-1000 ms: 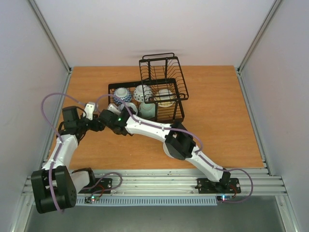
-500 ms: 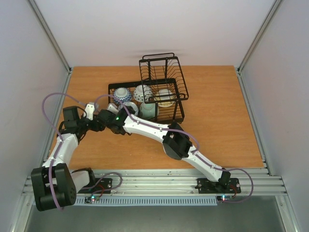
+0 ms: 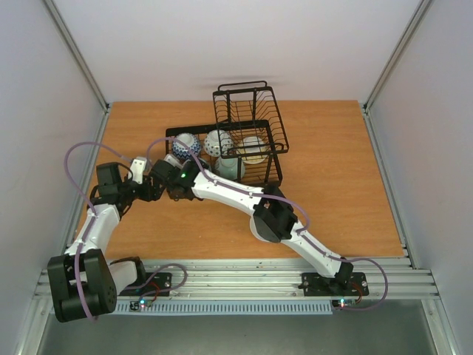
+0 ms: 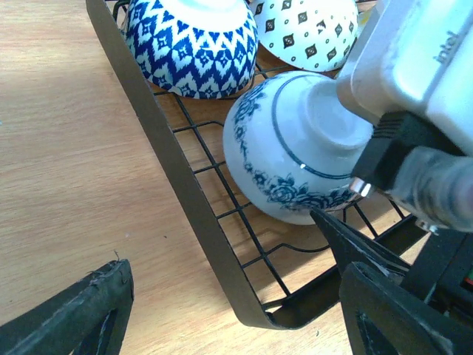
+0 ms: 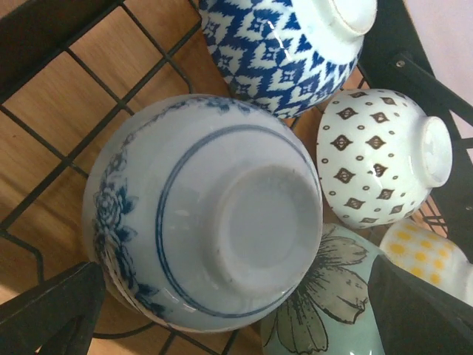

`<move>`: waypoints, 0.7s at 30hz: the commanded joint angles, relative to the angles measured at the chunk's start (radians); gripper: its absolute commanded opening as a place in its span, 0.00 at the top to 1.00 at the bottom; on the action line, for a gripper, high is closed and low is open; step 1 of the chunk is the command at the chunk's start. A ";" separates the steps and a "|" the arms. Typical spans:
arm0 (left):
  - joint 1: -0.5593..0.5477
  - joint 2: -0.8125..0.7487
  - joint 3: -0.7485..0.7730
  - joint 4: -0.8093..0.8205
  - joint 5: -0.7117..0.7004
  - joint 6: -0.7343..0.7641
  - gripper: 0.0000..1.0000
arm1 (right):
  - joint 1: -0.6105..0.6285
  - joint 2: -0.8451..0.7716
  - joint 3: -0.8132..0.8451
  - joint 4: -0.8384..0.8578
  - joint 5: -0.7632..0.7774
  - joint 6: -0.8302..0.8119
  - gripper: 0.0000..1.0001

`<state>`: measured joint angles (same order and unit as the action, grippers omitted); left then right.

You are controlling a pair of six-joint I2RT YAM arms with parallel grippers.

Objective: Load the bowls into the dish rack

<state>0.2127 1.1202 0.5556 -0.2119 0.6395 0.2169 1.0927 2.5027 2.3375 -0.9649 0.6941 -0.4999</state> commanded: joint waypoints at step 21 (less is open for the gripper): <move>0.005 0.015 0.033 0.036 0.018 0.012 0.23 | 0.010 -0.844 -0.936 0.479 -0.420 0.298 0.08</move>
<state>0.2131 1.1213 0.5579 -0.2119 0.6403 0.2173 1.0950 1.8488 1.5810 -0.6533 0.4191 -0.3420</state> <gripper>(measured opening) 0.773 0.950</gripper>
